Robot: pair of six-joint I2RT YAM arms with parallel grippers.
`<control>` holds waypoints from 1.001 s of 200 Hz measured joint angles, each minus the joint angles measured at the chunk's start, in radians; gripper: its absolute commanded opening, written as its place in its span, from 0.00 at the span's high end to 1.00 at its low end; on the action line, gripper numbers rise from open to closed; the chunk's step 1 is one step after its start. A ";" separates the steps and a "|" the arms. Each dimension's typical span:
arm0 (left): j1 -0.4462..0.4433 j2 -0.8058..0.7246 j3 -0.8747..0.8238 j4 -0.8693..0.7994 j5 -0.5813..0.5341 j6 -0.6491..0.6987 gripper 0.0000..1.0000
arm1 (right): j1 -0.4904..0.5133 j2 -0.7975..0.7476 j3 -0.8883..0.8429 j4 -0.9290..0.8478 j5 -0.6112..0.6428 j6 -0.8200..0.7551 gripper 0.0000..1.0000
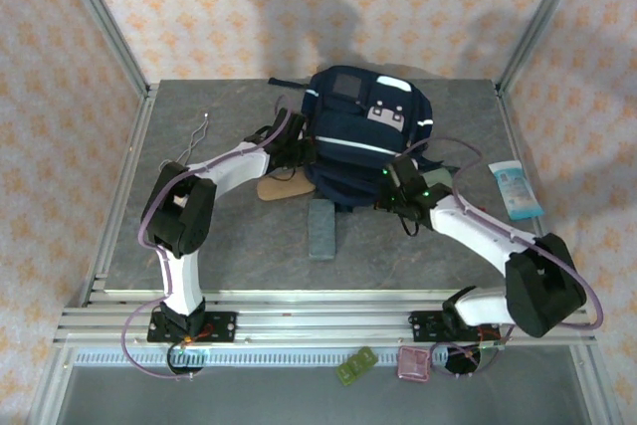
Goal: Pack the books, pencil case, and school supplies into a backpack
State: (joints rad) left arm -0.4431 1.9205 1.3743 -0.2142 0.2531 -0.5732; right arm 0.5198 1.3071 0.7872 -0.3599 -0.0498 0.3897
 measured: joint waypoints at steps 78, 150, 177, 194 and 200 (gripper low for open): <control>0.074 0.147 0.269 -0.083 -0.029 0.058 0.98 | 0.109 0.065 0.115 0.058 -0.094 0.000 1.00; 0.138 0.056 0.204 -0.008 -0.050 0.102 0.45 | 0.139 0.363 0.351 0.231 -0.214 0.068 1.00; 0.113 -0.113 0.002 0.011 -0.034 0.092 0.41 | 0.139 0.379 0.359 0.242 -0.225 0.075 1.00; 0.075 -0.176 -0.086 0.021 -0.028 0.071 0.37 | 0.139 0.379 0.358 0.245 -0.228 0.075 1.00; 0.057 -0.182 -0.102 0.021 -0.026 0.064 0.36 | 0.139 0.379 0.357 0.246 -0.228 0.075 1.00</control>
State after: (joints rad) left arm -0.3859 1.7386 1.2724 -0.1932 0.2268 -0.5091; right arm 0.6586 1.6863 1.1446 -0.1139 -0.2779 0.4644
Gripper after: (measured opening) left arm 0.623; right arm 0.038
